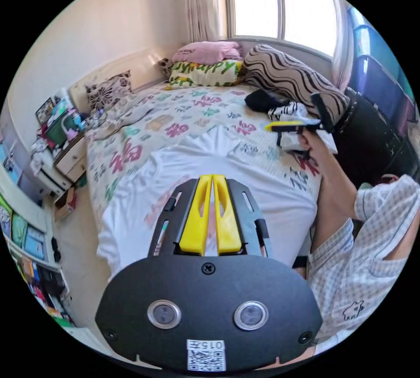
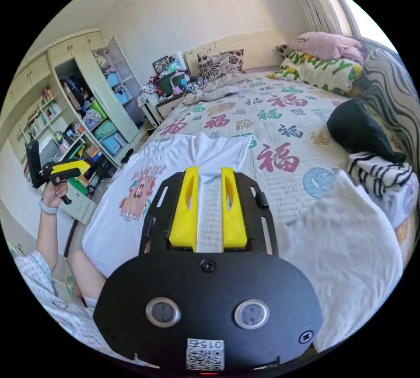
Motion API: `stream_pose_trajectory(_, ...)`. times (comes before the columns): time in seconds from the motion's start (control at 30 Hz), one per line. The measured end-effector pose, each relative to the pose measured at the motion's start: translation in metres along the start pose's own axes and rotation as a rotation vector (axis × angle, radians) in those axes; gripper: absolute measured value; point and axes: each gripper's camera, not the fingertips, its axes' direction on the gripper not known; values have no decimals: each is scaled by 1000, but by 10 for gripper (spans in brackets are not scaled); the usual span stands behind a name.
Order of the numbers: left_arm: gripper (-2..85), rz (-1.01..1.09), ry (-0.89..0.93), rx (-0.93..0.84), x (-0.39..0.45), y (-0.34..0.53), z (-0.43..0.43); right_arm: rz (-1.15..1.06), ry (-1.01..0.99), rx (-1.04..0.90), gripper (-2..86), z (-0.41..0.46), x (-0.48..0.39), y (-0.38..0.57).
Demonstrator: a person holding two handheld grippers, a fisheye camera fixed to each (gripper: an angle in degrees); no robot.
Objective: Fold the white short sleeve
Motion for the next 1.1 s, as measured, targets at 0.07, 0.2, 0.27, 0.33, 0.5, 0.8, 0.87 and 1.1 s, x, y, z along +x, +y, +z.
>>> stream_pose_trajectory(0.07,9,-38,57,-7,-11,-38,45,59,9,-16,86,22,18,-18)
stream_pose_trajectory(0.2,44,-32,147,-161,-15,-111,159,153,5,-18,93,60,52,-31)
stream_pose_trajectory(0.27,62,-12,137,-217,-12,-134,203,143,8,-19,95,74,59,-24)
stream_pose_trajectory(0.33,70,5,132,-253,-9,-152,243,141,-12,-77,100,83,62,-25)
stream_pose_trajectory(0.5,72,-18,261,-342,-5,-183,338,39,139,-143,113,88,50,-41)
stream_pose_trajectory(0.8,12,-39,176,-471,-19,-156,400,-10,75,-185,36,114,49,-61)
stream_pose_trajectory(0.87,4,-37,187,-456,-23,-151,398,-9,85,-187,24,117,49,-65)
stream_pose_trajectory(1.1,-3,-36,154,-276,-66,-126,324,-114,33,-43,5,105,32,-76)
